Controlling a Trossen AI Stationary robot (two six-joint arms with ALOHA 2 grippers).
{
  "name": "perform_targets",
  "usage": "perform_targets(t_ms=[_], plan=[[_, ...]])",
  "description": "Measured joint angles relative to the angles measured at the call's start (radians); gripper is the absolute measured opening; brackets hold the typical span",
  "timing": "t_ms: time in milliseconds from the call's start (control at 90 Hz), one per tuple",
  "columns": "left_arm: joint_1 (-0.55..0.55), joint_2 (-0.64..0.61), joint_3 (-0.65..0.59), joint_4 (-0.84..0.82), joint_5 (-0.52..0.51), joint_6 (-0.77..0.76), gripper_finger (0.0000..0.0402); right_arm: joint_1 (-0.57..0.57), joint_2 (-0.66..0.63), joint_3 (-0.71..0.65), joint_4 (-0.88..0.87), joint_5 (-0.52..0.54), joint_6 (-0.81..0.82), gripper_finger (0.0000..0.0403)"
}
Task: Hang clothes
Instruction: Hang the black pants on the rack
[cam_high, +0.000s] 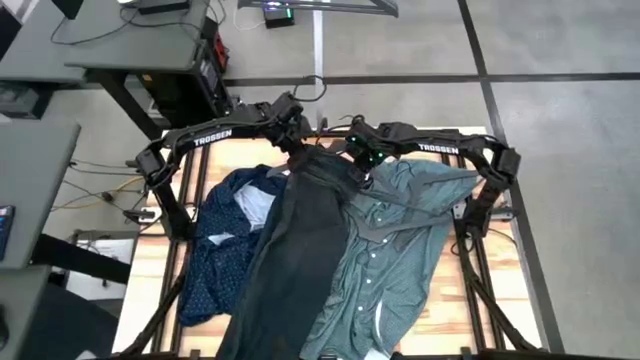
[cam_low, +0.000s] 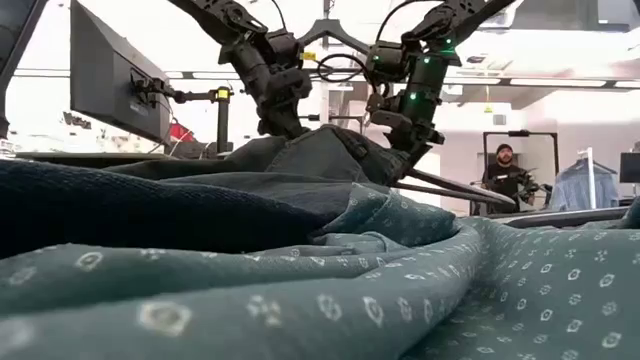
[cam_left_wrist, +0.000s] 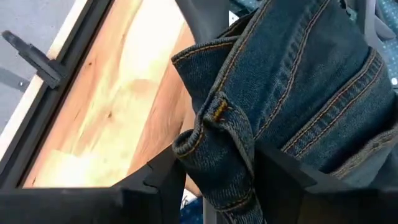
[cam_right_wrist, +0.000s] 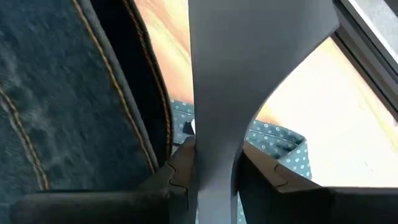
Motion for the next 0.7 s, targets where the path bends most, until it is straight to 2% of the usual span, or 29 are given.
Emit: perform_targets(t_ms=[167, 289, 478, 578, 622, 700], plan=[[0.003, 0.001, 0.022, 0.017, -0.043, 0.040, 0.0150, -0.007, 0.000, -0.001, -0.002, 0.001, 0.007, 0.0066], [0.012, -0.001, 0.055, 0.025, 0.127, -0.029, 0.0150, -0.012, 0.000, -0.001, -0.001, -0.001, 0.003, 0.0066], [0.019, -0.001, 0.061, -0.023, 0.226, -0.115, 0.0150, -0.018, -0.001, -0.001, 0.007, -0.002, 0.003, 0.0066], [0.040, -0.001, 0.062, -0.041, 0.342, -0.150, 0.0150, -0.017, -0.001, -0.001, 0.012, -0.002, 0.003, 0.0066], [0.048, -0.001, 0.062, -0.067, 0.327, -0.154, 0.0150, -0.017, -0.001, -0.001, 0.014, -0.002, 0.003, 0.0066], [0.057, -0.001, 0.063, -0.136, 0.188, -0.104, 0.0150, -0.017, -0.001, -0.001, 0.016, 0.000, -0.001, 0.0066]])
